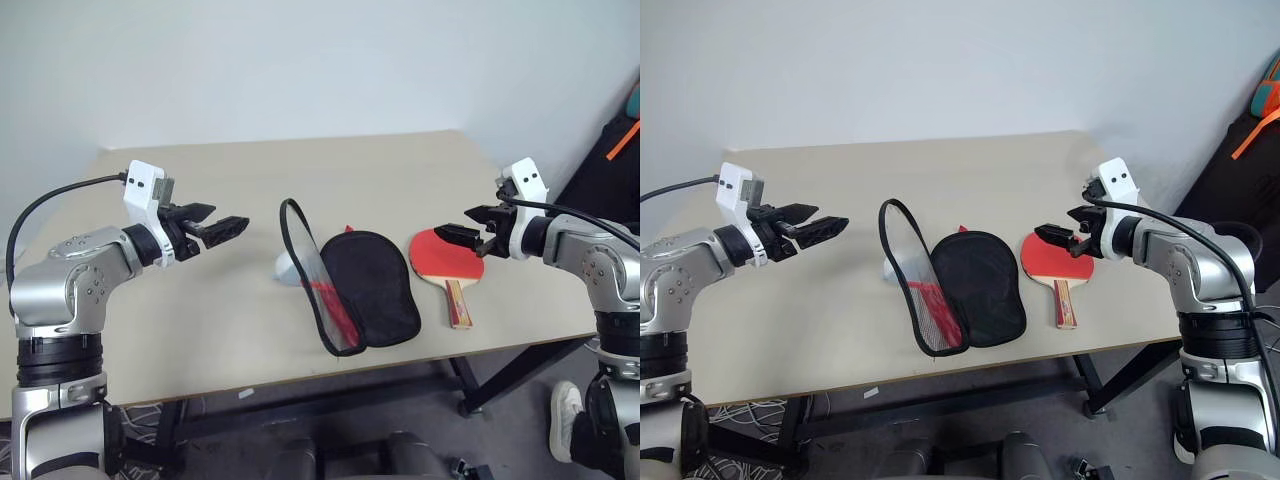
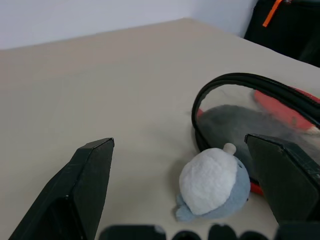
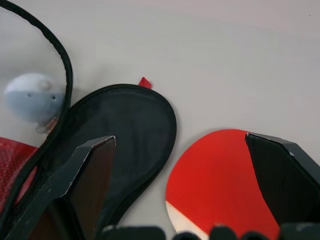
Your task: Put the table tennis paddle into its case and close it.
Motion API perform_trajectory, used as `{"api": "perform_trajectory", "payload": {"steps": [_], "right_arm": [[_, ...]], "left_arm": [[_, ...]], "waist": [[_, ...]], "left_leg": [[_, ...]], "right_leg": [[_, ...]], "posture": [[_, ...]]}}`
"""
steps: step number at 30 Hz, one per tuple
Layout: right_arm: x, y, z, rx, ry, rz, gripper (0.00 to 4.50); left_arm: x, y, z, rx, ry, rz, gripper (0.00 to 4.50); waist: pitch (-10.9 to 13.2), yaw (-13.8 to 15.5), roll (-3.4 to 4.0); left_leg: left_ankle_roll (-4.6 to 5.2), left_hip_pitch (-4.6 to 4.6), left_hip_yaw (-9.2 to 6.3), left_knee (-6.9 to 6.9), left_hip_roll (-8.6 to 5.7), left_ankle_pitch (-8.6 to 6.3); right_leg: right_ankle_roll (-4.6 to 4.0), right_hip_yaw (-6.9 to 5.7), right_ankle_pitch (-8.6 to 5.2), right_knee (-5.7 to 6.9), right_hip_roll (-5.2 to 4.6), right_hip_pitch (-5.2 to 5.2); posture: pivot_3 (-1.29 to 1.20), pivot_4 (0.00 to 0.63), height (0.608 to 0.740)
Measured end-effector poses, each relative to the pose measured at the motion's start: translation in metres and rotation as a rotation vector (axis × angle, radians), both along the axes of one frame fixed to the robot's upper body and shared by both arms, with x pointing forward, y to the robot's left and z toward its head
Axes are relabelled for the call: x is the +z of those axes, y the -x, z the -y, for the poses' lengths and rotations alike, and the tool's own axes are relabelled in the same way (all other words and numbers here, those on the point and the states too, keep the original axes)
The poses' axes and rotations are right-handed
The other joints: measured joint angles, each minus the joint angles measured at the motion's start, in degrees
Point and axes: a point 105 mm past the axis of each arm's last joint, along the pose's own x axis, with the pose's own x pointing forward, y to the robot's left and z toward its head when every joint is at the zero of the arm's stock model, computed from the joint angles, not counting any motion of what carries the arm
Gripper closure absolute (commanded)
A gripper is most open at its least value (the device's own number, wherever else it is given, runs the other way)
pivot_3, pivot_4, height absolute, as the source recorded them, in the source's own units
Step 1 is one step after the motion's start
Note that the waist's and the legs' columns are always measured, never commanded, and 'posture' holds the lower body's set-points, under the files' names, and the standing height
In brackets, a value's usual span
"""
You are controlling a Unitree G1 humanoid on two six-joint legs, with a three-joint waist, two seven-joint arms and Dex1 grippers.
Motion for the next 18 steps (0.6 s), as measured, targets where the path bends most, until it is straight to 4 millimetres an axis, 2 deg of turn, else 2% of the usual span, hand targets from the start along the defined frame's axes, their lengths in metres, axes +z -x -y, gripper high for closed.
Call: {"api": "perform_trajectory", "payload": {"steps": [3, 10, 18], "right_arm": [[-0.003, -0.001, 0.005, -0.019, 0.017, -0.007, 0.00], [-0.024, -0.003, 0.010, -0.066, 0.056, -0.097, 0.00], [-0.076, 0.003, 0.010, -0.187, 0.082, -0.259, 0.00]], "left_arm": [[-0.002, 0.002, 0.001, -0.004, -0.003, -0.006, 0.05], [-0.012, 0.013, 0.005, -0.037, -0.029, -0.038, 0.05], [-0.012, 0.014, 0.008, -0.040, -0.031, -0.036, 0.05]], "waist": [[0.00, -0.02, 0.00], [0.00, -0.03, 0.00], [-0.01, -0.01, -0.02]], "left_leg": [[0.00, 0.01, 0.00, 0.00, 0.00, 0.00], [0.00, 0.01, 0.02, -0.01, 0.01, 0.00], [0.00, 0.00, 0.00, 0.04, -0.02, 0.00]], "right_leg": [[0.00, 0.00, 0.00, 0.01, 0.01, 0.00], [-0.01, 0.01, 0.00, 0.01, 0.01, -0.02], [0.00, 0.01, 0.00, 0.01, 0.00, 0.02]], "posture": [[0.00, 0.000, 0.740], [0.00, 0.000, 0.740], [0.00, 0.000, 0.740]]}}
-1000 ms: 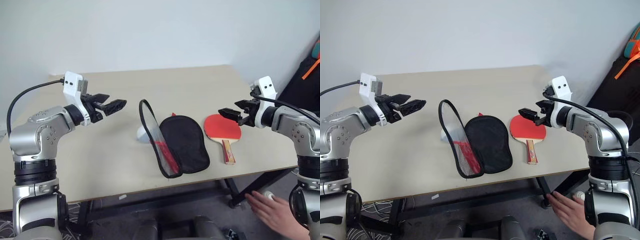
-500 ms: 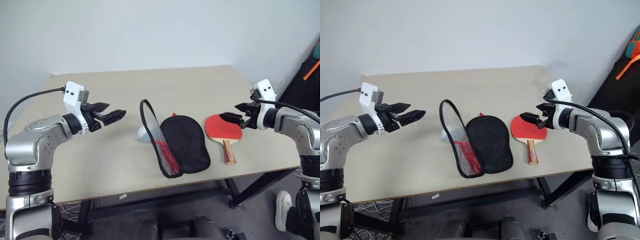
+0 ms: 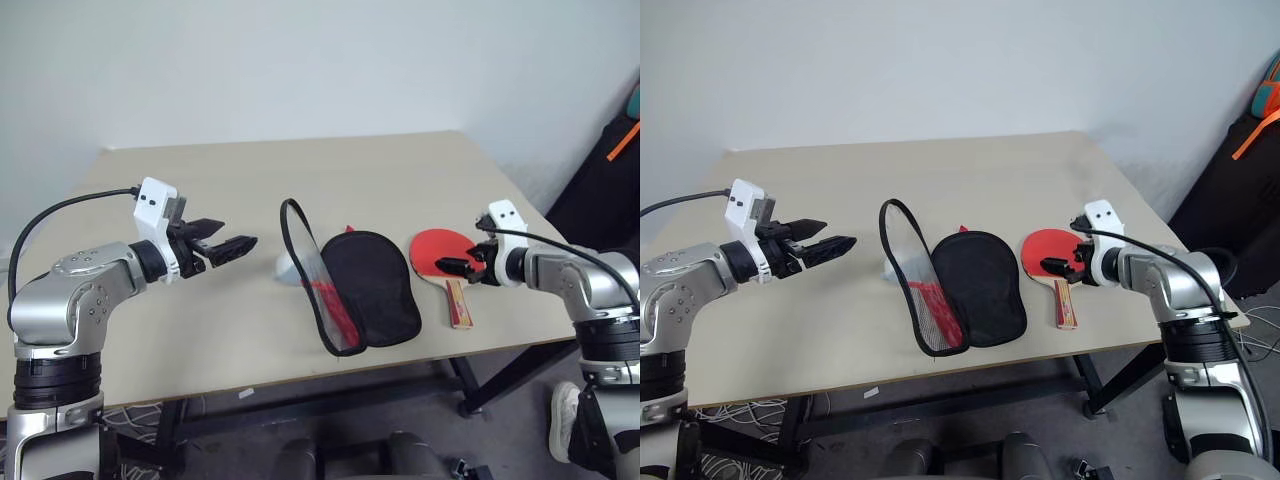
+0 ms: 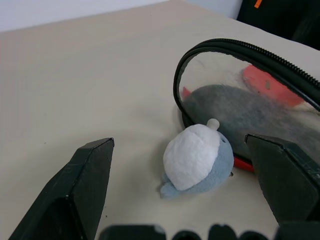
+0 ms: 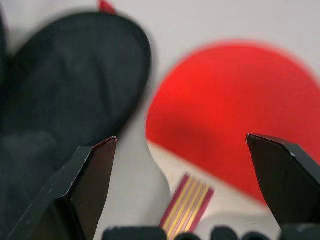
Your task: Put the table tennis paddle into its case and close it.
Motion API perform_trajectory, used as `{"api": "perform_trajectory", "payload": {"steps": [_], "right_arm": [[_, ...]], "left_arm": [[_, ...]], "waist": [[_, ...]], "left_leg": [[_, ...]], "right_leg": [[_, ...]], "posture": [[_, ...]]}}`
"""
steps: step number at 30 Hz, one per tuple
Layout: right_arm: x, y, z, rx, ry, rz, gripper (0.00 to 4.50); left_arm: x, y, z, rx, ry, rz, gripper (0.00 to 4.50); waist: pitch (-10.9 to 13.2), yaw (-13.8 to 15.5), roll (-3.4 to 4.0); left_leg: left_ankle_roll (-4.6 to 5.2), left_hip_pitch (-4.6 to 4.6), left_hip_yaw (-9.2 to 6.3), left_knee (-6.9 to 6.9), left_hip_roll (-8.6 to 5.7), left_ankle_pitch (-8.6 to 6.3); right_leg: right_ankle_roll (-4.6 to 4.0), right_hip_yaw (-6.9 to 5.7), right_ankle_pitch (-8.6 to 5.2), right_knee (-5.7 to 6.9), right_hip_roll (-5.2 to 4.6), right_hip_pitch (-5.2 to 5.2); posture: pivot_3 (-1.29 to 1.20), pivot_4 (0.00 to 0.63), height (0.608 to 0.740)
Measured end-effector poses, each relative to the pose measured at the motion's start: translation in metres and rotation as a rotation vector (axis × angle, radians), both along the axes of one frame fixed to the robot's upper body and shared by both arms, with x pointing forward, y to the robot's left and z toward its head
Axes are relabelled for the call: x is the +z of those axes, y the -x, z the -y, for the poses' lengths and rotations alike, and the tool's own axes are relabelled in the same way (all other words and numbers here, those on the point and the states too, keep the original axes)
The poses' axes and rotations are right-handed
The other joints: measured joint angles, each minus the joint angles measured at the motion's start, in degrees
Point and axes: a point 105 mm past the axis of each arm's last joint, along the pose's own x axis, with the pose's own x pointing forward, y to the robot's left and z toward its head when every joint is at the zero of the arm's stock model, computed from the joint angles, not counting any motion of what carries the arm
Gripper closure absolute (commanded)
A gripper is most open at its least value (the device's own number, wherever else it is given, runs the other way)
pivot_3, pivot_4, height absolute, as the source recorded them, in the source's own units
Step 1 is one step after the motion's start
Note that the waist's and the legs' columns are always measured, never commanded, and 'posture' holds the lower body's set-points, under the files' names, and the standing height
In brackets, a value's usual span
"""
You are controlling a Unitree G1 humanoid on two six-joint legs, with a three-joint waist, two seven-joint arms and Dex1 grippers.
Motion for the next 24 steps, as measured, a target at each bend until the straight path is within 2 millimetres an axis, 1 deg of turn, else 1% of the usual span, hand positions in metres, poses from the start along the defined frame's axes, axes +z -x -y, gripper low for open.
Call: {"api": "perform_trajectory", "payload": {"steps": [3, 7, 11, 16, 22, 24], "right_arm": [[-0.015, 0.003, 0.007, -0.068, 0.028, -0.036, 0.00], [-0.034, 0.012, 0.021, -0.161, 0.048, -0.089, 0.00], [-0.035, 0.015, 0.020, -0.203, 0.041, -0.086, 0.00], [-0.046, 0.025, 0.012, -0.230, 0.026, -0.123, 0.00], [-0.045, 0.028, 0.001, -0.252, 0.007, -0.123, 0.00], [-0.045, 0.028, 0.001, -0.263, 0.006, -0.122, 0.00]], "left_arm": [[-0.003, -0.001, 0.003, -0.007, 0.009, -0.005, 0.05], [-0.005, -0.002, 0.007, -0.017, 0.009, -0.014, 0.05], [-0.002, -0.006, 0.011, -0.032, 0.010, -0.008, 0.05], [-0.001, -0.010, 0.012, -0.038, 0.018, -0.005, 0.05], [-0.001, -0.014, 0.015, -0.055, 0.015, 0.000, 0.05], [-0.002, -0.015, 0.015, -0.055, 0.014, -0.003, 0.05]], "waist": [[0.00, 0.02, 0.00], [0.00, 0.01, 0.00], [-0.01, 0.04, 0.00], [-0.01, 0.01, 0.00], [-0.01, -0.02, -0.01], [-0.01, -0.03, 0.00]], "left_leg": [[0.00, 0.00, -0.01, -0.01, 0.00, 0.00], [0.00, 0.00, 0.00, 0.00, 0.00, 0.00], [0.00, 0.01, -0.04, 0.02, 0.00, 0.00], [0.00, 0.02, -0.03, 0.01, 0.00, 0.00], [0.00, 0.02, -0.03, -0.01, 0.02, 0.00], [0.00, 0.02, -0.03, -0.02, 0.02, 0.00]], "right_leg": [[0.00, -0.01, 0.00, 0.01, 0.00, 0.00], [0.00, 0.01, 0.00, 0.01, 0.00, 0.00], [0.01, -0.02, 0.00, 0.02, 0.02, 0.04], [0.01, -0.01, 0.00, 0.02, 0.02, 0.04], [0.01, -0.01, 0.00, 0.03, 0.03, 0.02], [0.01, 0.00, 0.00, 0.03, 0.03, 0.02]], "posture": [[0.00, 0.000, 0.740], [0.00, 0.000, 0.740], [0.00, 0.000, 0.740], [0.00, 0.000, 0.740], [0.00, 0.000, 0.740], [0.00, 0.000, 0.740]]}}
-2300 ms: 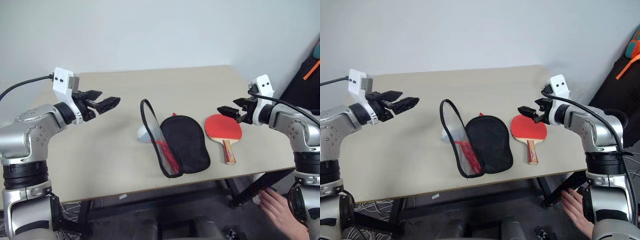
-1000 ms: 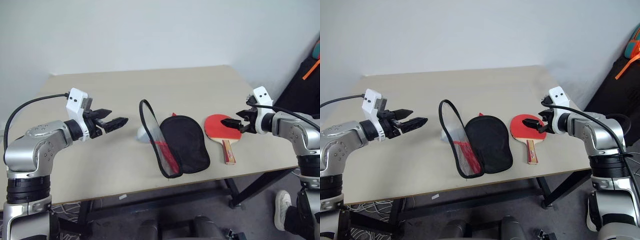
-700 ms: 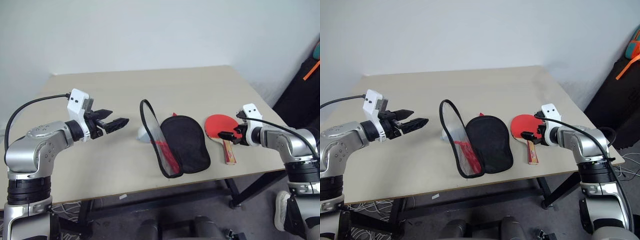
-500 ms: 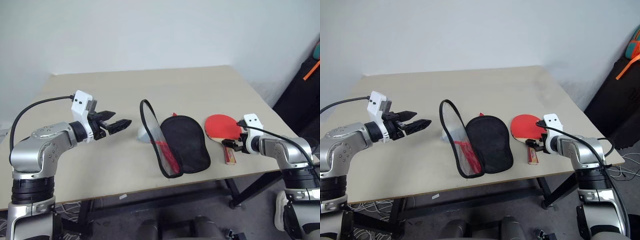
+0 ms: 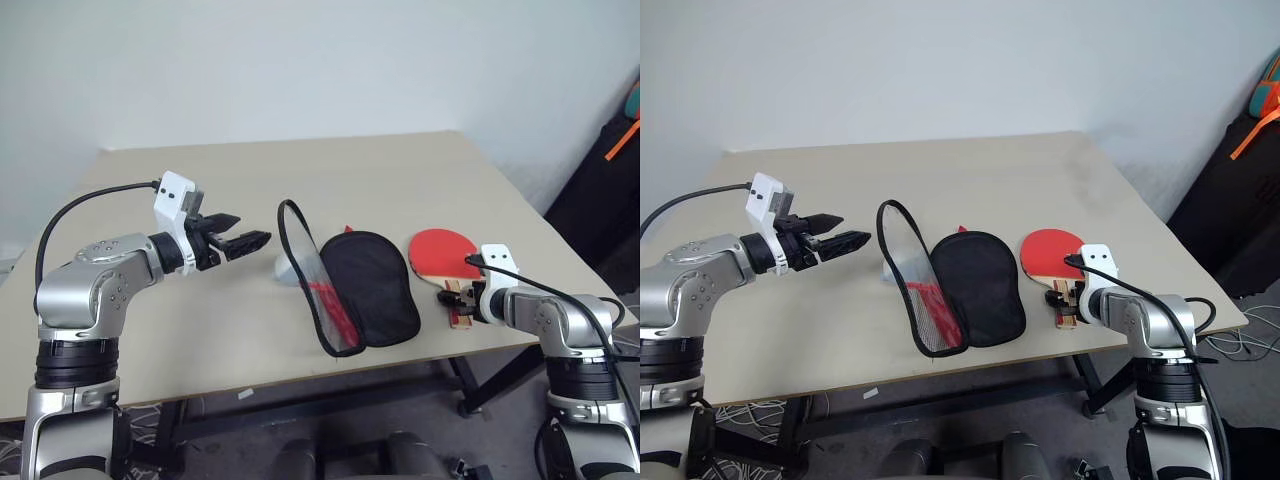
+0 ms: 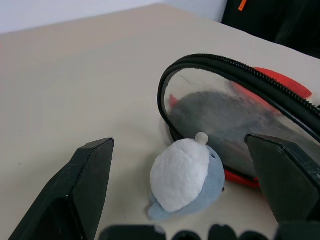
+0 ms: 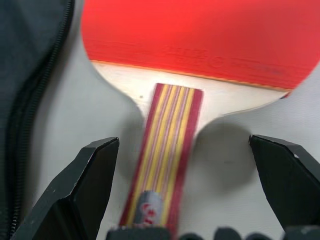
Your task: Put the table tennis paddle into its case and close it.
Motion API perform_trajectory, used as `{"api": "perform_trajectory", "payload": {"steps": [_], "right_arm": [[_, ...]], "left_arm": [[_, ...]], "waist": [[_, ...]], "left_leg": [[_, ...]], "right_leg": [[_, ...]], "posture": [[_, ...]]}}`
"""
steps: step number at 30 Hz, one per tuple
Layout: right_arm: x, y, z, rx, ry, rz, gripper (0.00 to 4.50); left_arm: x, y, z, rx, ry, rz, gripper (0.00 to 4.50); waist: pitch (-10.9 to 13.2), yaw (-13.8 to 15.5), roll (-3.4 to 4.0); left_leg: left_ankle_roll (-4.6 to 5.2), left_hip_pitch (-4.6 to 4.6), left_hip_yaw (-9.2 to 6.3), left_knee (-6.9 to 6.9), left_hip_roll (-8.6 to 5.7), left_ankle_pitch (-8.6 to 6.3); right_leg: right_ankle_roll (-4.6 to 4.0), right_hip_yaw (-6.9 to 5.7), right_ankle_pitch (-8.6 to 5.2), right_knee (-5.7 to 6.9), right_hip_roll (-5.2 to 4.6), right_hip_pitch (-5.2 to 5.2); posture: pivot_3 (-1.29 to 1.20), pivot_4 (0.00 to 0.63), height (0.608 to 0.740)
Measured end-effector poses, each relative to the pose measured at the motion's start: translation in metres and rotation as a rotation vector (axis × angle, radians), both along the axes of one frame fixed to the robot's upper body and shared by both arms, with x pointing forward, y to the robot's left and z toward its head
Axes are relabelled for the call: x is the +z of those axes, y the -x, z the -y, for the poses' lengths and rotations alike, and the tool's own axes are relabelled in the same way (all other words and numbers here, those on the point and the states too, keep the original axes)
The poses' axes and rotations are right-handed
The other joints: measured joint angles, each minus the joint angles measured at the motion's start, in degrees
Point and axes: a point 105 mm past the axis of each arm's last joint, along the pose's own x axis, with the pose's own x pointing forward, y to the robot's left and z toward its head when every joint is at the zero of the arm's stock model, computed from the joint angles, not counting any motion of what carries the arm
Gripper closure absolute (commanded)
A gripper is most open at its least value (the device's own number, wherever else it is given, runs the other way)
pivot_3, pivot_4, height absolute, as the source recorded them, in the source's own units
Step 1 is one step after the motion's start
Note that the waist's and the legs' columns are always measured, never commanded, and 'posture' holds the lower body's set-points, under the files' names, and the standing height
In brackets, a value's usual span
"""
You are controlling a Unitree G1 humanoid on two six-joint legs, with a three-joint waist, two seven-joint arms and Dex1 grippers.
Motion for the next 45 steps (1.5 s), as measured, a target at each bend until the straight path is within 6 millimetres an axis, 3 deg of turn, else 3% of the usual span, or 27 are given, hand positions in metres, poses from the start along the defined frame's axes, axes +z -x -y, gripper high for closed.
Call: {"api": "perform_trajectory", "payload": {"steps": [3, 10, 12, 18, 21, 25, 28, 32, 35, 45], "right_arm": [[-0.001, -0.001, 0.000, -0.026, -0.001, 0.004, 0.54], [-0.002, -0.003, -0.006, -0.040, -0.012, 0.003, 3.00], [-0.001, -0.003, -0.006, -0.047, -0.009, 0.000, 3.37], [0.001, -0.009, -0.008, -0.077, -0.007, 0.004, 3.37], [0.016, -0.020, -0.011, -0.097, -0.015, 0.052, 3.37], [0.049, -0.035, -0.037, -0.043, -0.057, 0.161, 3.37], [0.060, -0.036, -0.062, 0.011, -0.091, 0.189, 3.37], [0.056, -0.027, -0.098, 0.096, -0.126, 0.149, 3.37], [0.052, -0.017, -0.115, 0.136, -0.143, 0.119, 3.37], [0.027, 0.008, -0.129, 0.157, -0.160, -0.004, 3.37]], "left_arm": [[-0.001, -0.001, 0.000, 0.000, 0.002, -0.004, 0.00], [0.002, -0.004, -0.001, -0.006, 0.003, 0.005, 0.00], [0.001, -0.004, -0.005, 0.004, -0.009, 0.001, 0.00], [0.003, -0.003, -0.010, 0.008, -0.021, 0.010, 0.00], [-0.003, -0.001, -0.013, 0.017, -0.021, -0.003, 0.00], [-0.005, -0.001, -0.013, 0.018, -0.021, -0.005, 0.00], [-0.005, -0.001, -0.013, 0.019, -0.019, -0.005, 0.00], [-0.005, -0.001, -0.013, 0.020, -0.019, -0.005, 0.00], [-0.005, -0.001, -0.013, 0.020, -0.019, -0.005, 0.00], [-0.006, -0.001, -0.013, 0.020, -0.019, -0.009, 0.00]], "waist": [[0.00, 0.00, -0.01], [0.00, 0.01, -0.01], [0.00, 0.01, -0.01], [0.01, -0.02, 0.01], [0.05, -0.04, 0.07], [0.04, -0.14, 0.08], [0.04, -0.11, 0.07], [0.03, -0.04, 0.07], [0.03, -0.04, 0.07], [0.04, -0.06, 0.08]], "left_leg": [[0.00, 0.00, 0.00, 0.01, 0.00, 0.00], [0.00, 0.00, -0.01, 0.03, -0.01, 0.00], [0.00, 0.00, -0.01, 0.03, -0.01, 0.00], [0.00, -0.01, 0.01, 0.02, -0.01, 0.00], [0.00, -0.03, 0.03, -0.02, -0.01, 0.00], [-0.01, 0.00, 0.02, -0.11, 0.06, 0.00], [-0.01, -0.01, 0.00, -0.12, 0.05, 0.00], [-0.01, -0.02, -0.04, -0.07, 0.01, 0.00], [-0.02, -0.03, -0.08, -0.08, 0.01, 0.00], [-0.04, -0.02, -0.09, -0.11, 0.02, 0.00]], "right_leg": [[0.00, 0.00, 0.00, 0.01, 0.00, 0.00], [0.00, 0.00, 0.00, 0.00, -0.01, 0.03], [0.00, 0.00, 0.00, 0.01, -0.01, 0.02], [0.00, 0.01, 0.00, 0.02, -0.01, -0.02], [0.00, 0.05, 0.00, 0.08, -0.01, -0.12], [-0.05, 0.05, 0.04, 0.10, 0.04, -0.15], [-0.17, 0.04, 0.11, 0.10, 0.04, -0.15], [-0.28, 0.01, 0.17, 0.12, 0.01, -0.13], [-0.29, -0.02, 0.18, 0.12, 0.01, -0.14], [-0.30, -0.06, 0.18, 0.11, 0.00, -0.16]], "posture": [[0.00, 0.000, 0.740], [0.00, 0.000, 0.740], [0.00, 0.000, 0.740], [0.00, 0.000, 0.740], [0.00, 0.000, 0.740], [0.00, 0.000, 0.740], [0.00, 0.000, 0.740], [0.00, 0.000, 0.740], [0.00, 0.000, 0.740], [0.00, 0.000, 0.740]]}}
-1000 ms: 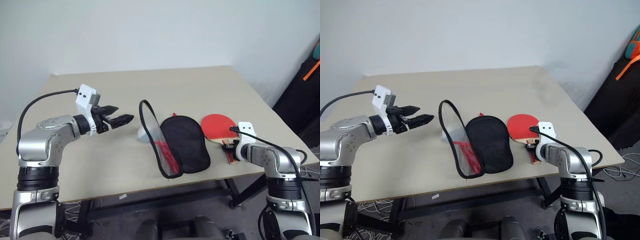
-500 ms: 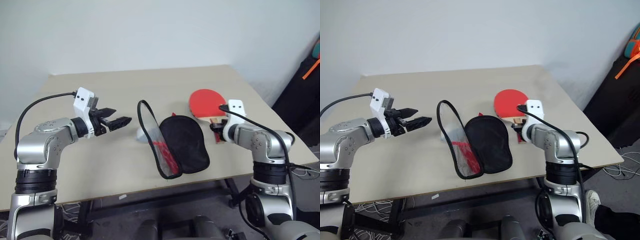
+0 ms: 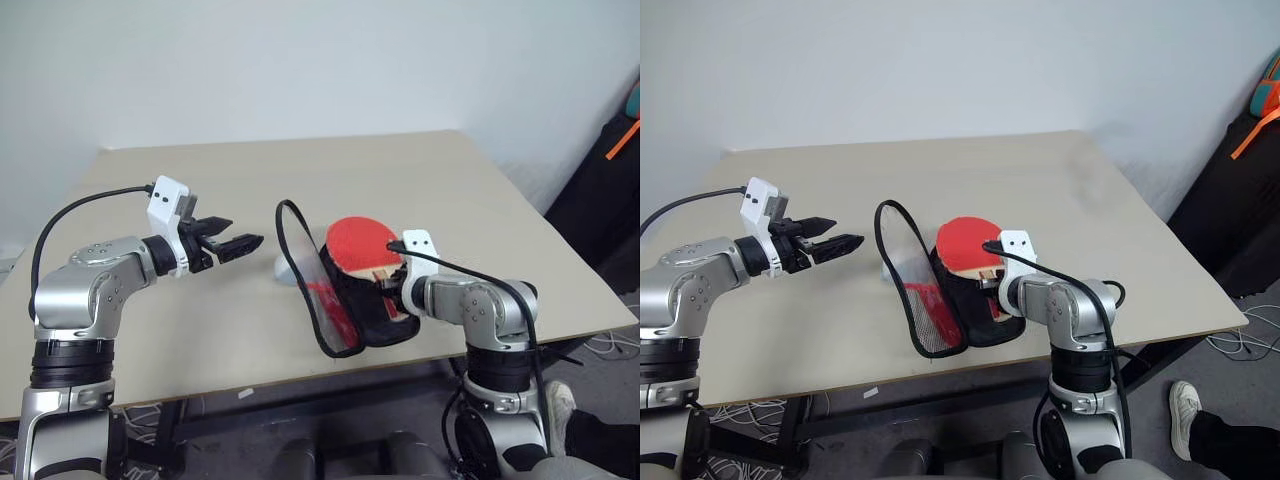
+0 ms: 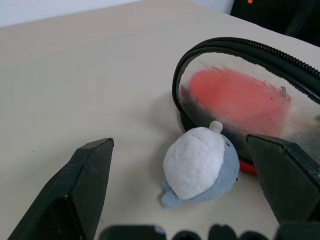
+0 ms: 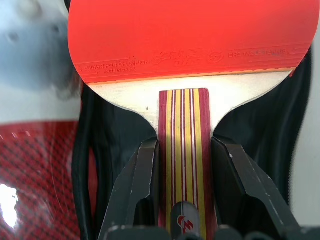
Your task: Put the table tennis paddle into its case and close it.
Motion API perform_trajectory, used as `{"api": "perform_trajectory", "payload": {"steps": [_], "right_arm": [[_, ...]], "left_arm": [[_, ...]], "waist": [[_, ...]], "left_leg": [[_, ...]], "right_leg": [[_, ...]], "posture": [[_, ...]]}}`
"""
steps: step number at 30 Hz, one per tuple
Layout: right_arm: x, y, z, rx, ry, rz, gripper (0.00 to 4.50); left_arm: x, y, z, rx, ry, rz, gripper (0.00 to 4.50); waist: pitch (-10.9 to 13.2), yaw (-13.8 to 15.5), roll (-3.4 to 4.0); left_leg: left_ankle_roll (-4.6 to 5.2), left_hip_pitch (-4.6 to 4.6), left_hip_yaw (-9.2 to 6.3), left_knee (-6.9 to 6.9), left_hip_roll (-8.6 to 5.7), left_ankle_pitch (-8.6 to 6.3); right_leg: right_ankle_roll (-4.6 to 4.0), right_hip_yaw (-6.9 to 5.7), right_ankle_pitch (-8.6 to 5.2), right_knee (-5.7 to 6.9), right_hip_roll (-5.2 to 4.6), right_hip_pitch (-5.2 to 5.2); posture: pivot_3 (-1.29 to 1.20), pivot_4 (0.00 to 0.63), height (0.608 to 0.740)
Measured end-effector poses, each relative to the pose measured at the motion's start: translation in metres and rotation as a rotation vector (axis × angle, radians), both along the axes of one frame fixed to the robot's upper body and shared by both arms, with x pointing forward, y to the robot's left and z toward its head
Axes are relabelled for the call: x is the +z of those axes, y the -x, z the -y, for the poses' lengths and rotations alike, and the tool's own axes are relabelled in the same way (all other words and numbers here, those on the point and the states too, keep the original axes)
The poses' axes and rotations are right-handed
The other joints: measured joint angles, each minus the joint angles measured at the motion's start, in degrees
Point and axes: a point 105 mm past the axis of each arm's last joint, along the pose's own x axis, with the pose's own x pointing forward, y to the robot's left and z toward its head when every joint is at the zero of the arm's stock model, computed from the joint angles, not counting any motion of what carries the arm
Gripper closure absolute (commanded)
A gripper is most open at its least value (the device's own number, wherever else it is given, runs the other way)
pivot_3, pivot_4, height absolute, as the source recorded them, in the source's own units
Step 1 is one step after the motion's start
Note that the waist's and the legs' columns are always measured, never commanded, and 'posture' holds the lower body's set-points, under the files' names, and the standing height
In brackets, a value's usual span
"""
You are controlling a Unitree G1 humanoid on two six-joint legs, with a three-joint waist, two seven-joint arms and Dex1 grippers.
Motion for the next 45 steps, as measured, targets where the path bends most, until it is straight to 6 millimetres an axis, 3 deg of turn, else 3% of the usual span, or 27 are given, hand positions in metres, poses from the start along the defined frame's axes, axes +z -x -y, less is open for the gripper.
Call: {"api": "perform_trajectory", "payload": {"steps": [21, 45], "right_arm": [[-0.013, -0.004, -0.003, -0.030, 0.000, -0.026, 3.37], [-0.018, 0.009, -0.008, 0.006, 0.016, -0.046, 3.37]], "left_arm": [[-0.001, 0.000, 0.001, -0.002, -0.003, -0.003, 0.00], [-0.001, 0.000, 0.001, 0.000, -0.003, -0.003, 0.00]], "waist": [[0.00, -0.06, 0.01], [0.00, -0.08, 0.00]], "left_leg": [[-0.01, 0.01, 0.01, -0.05, 0.01, 0.01], [-0.02, 0.02, 0.00, -0.08, 0.03, 0.00]], "right_leg": [[0.00, 0.00, 0.00, -0.01, 0.00, -0.02], [0.21, -0.01, -0.13, -0.03, 0.00, -0.02]], "posture": [[0.00, 0.000, 0.740], [0.00, 0.000, 0.740]]}}
